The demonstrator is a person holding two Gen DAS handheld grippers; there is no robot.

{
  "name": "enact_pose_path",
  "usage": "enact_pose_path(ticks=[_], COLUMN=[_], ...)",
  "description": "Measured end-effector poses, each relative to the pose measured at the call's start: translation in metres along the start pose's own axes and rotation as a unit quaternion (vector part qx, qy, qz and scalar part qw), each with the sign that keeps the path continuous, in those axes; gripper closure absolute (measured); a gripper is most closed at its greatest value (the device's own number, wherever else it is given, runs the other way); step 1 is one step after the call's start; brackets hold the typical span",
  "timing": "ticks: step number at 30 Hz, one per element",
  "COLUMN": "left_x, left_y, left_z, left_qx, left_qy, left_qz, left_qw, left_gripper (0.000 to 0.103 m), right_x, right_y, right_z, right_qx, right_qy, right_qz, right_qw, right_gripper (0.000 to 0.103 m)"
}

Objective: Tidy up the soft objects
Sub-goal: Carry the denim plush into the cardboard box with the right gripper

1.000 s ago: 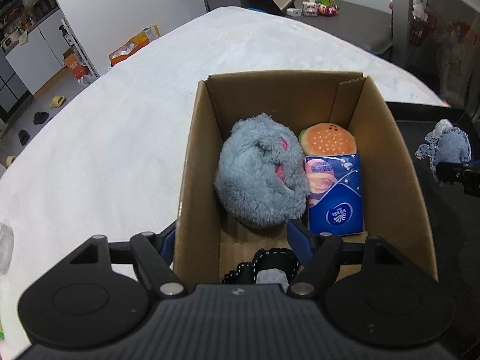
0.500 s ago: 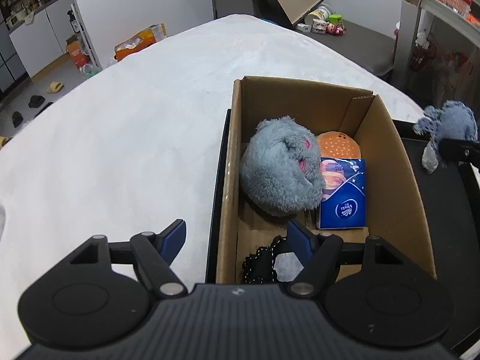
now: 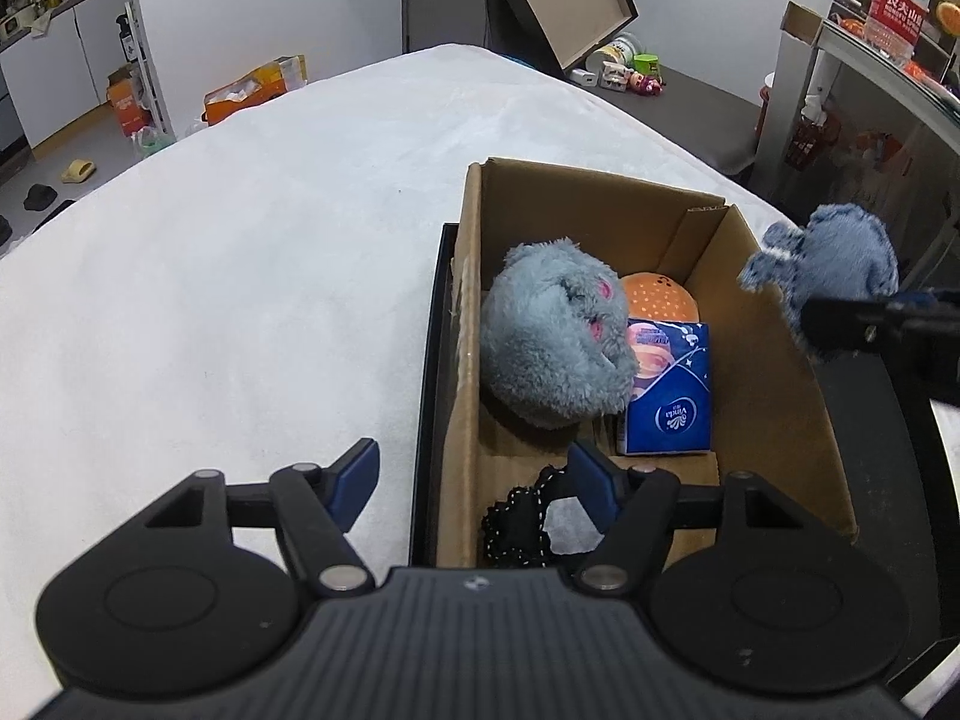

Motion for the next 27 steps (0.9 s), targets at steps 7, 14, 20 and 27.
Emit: enact_pose_path(ticks=[7, 14, 20, 27], left_x=[0.000, -0.004, -0.005, -0.005], left_y=[-0.003, -0.008, -0.010, -0.012], left_z=[0.001, 0.002, 0.000, -0.003], left_qx=[-0.020, -0.037, -0.036, -0.039], left_qy=[0.002, -0.008, -0.004, -0.002], left_qz=[0.001, -0.008, -0.003, -0.006], left_qw=[0.9998, 0.9993, 0.9993, 0.9992], left_gripper=[0.057, 0.080, 0.087, 0.087], right_x=[-0.003, -0.009, -0.014, -0.021], right_y=[-0.023, -0.041, -0.052, -0.057], right_z=[0.002, 0.004, 0.007, 0.011], right_qx=[0.005, 0.012, 0.016, 0.019], right_qy=[-0.014, -0.032, -0.046, -0.060], right_qz=[-0.010, -0.024, -0.035, -0.038], right_qw=[1.000, 0.999, 0.998, 0.997], right_gripper=[0.083, 0.082, 0.081, 0.077])
Point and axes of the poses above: each gripper's, at about its wrist camera, not at the fingertips, and z roughly the way its jaws point, y to its right, x to its top, the point moved 7 cm from there along z, roughly the way its jaws point, and after that the axes turned 9 degrees about -z, right-handed, at the moved point
